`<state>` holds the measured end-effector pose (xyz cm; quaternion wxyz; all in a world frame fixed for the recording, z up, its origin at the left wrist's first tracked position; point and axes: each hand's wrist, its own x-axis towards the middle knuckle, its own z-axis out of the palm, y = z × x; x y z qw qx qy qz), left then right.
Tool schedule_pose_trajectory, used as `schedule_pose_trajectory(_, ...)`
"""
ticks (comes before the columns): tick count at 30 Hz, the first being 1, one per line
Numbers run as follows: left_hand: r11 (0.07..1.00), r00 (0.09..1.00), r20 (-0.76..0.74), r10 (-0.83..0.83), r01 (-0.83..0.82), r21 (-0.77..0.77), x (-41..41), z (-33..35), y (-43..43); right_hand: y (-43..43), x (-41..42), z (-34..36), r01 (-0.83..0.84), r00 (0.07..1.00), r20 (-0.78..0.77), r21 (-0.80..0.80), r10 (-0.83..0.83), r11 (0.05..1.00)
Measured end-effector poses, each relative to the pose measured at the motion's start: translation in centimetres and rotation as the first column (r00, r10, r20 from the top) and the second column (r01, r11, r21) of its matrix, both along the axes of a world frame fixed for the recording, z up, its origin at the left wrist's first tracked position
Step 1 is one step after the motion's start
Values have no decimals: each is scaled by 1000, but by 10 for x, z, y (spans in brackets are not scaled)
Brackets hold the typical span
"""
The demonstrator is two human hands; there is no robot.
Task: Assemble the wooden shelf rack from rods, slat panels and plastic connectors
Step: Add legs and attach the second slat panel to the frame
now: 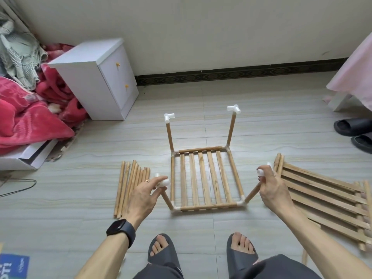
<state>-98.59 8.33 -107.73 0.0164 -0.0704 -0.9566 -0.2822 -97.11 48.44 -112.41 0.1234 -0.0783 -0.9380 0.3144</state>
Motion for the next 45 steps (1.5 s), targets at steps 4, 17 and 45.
schedule_pose_trajectory(4, 996, 999, 42, -4, 8, -92, -3, 4, 0, -5, 2, 1, -11, 1000, 5, -7, 11, 1000)
schedule_pose_trajectory(17, 971, 995, 98, -32, 54, -231, -5, 12, 4, -5, 11, 19, -80, 995, 60, -18, 81, 997)
schedule_pose_trajectory(45, 930, 987, 158, -10, 67, -361, -10, 19, 6, 0, 13, 37, -196, 948, 266, 54, 175, 979)
